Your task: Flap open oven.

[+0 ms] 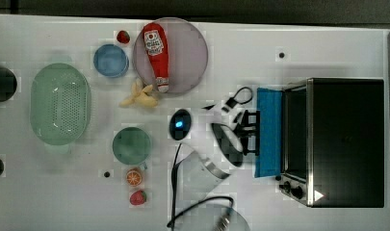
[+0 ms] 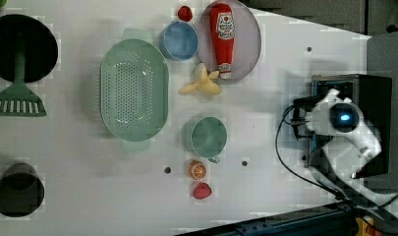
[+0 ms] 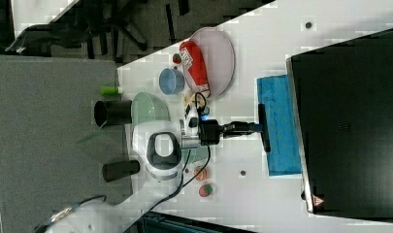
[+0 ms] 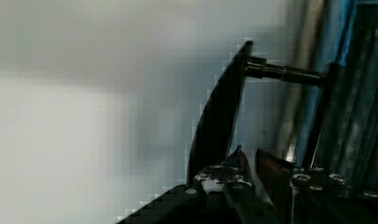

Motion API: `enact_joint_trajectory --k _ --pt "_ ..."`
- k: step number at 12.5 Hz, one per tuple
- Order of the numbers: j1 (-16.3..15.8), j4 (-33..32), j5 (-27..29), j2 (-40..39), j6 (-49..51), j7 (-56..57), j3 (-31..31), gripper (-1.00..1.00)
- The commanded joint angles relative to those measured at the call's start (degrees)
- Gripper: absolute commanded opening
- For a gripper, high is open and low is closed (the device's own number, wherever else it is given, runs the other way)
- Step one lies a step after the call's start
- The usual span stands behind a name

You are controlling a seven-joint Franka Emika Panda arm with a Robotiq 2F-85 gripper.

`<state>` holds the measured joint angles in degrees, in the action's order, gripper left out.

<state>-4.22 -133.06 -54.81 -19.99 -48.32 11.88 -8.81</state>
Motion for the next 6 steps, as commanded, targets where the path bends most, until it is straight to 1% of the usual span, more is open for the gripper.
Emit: enact_joint_trajectory --k 1,4,6 --pt "-3.97 0.16 -5.01 -3.72 1.19 -19.37 -0.43 -0.65" --pt "-5.48 2.21 -5.87 -9.11 0.48 -24.29 -0.43 -0.65" --pt "-6.10 3.75 -5.41 -9.43 1.27 -24.36 -0.40 -0.65"
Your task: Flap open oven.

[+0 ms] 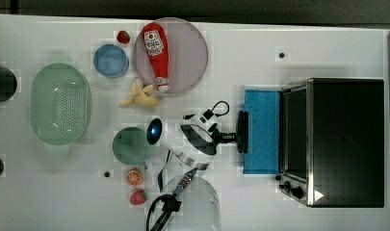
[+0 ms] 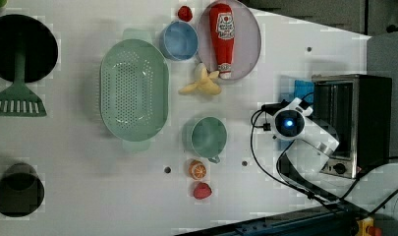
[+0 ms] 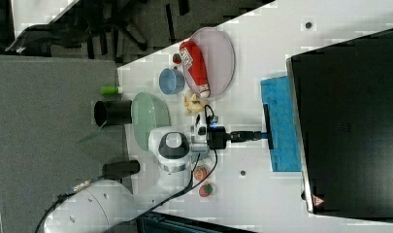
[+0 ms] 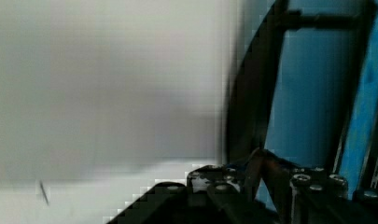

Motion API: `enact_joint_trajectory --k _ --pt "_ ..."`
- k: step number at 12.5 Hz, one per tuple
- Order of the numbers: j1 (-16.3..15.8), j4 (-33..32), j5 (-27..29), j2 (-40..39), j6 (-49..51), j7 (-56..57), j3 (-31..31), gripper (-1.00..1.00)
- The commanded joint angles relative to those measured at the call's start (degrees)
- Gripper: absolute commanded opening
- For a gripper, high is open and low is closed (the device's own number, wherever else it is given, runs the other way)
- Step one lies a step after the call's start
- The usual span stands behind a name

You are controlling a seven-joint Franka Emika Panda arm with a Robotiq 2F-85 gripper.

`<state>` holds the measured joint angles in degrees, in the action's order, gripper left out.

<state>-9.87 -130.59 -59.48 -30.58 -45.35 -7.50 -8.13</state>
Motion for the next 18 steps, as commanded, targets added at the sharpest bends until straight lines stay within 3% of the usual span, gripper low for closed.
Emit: enact_joint_trajectory --k 1,3,6,9,15,18 --pt "-0.61 2.20 0.52 1.86 -2.67 -5.31 -0.97 -0.65" --pt "-0.63 3.54 8.12 4.81 -4.61 -5.73 -0.58 -0.65" --pt "-0.58 3.16 25.77 11.93 -3.76 -5.43 -0.50 -0.65" --pt "-0.03 3.19 36.98 19.86 -0.50 -5.22 -0.76 -0.65" --pt "0.79 4.10 51.00 38.35 13.84 -5.18 -1.50 -0.65" --pt "0.79 4.93 54.63 45.16 19.88 -5.18 -2.13 -0.65"
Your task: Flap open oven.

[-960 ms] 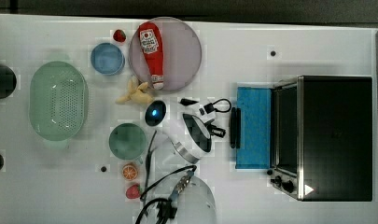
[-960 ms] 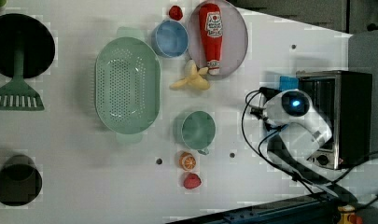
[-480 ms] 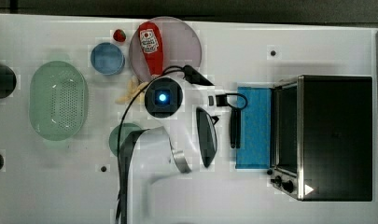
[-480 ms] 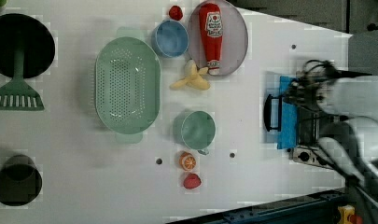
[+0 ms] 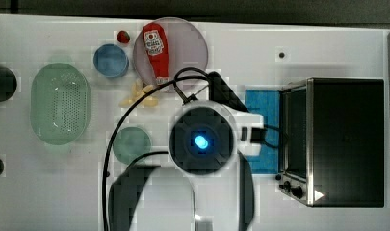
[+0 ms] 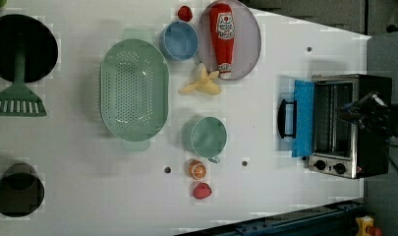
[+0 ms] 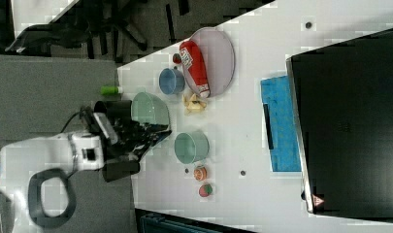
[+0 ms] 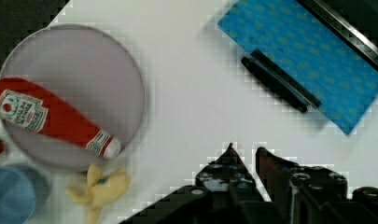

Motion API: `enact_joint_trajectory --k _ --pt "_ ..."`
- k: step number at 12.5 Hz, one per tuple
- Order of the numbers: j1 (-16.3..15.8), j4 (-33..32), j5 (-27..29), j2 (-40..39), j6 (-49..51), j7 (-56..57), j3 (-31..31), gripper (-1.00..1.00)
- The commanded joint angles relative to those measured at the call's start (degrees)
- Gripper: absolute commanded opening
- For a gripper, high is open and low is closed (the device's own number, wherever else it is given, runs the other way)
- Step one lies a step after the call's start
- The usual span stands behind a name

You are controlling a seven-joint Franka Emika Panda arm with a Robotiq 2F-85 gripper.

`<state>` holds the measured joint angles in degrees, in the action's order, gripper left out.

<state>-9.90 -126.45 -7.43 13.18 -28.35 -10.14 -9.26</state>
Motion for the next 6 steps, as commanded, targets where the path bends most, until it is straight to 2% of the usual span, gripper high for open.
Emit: enact_joint_trajectory --k 1,6 --pt "0.83 1.30 2.66 2.99 4.02 -2.54 -1.01 -0.65" --pt "0.68 7.81 2.66 6.39 17.52 -2.41 -0.92 -0.65"
